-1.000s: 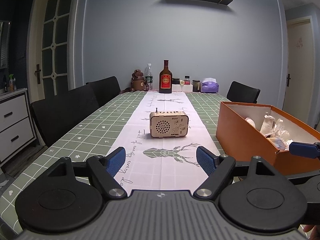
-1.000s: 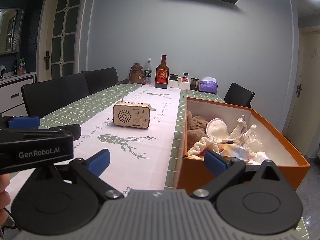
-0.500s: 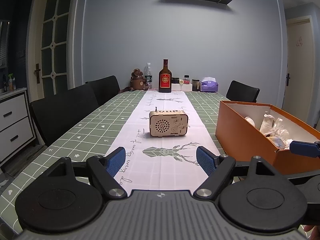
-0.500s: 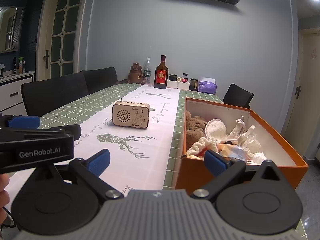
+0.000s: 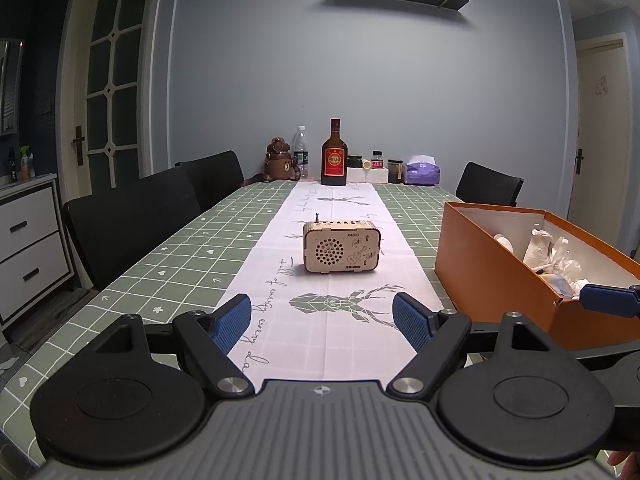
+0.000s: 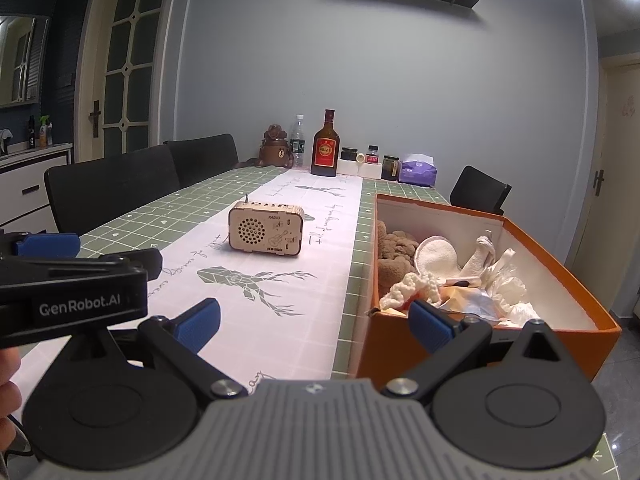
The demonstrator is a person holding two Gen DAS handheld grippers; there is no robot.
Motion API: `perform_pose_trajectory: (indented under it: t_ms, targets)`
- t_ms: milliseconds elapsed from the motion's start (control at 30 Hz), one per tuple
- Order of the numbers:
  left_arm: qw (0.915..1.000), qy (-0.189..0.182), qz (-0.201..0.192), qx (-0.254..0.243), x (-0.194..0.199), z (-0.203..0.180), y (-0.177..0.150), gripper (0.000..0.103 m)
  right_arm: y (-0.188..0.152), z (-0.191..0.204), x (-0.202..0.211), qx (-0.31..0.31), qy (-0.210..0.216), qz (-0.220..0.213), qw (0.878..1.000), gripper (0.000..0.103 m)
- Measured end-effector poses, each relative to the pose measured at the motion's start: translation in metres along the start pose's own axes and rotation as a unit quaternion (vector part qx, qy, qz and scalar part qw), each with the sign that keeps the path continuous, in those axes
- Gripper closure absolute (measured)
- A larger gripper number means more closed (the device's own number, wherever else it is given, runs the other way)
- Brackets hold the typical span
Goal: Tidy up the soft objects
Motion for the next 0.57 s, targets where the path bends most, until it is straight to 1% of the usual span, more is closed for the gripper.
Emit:
perform_pose_trajectory:
  t_ms: [567]
  targets:
    - [1.0, -0.001, 0.006, 0.002, -0.0033, -0.0007, -0.0019, 0.009, -0.0021, 0.002, -0.0006, 0.006, -0.002, -0.001, 1.0, 0.004]
Point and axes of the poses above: each gripper's, at about its wrist camera, not at the fingertips, and x roughly against the way its jaws point, z to its left, y to its top, the point moved 7 cm from there along -x, roughly the way its jaws point, and after that the axes turned 11 degrees about -x, right-handed, at the moved point
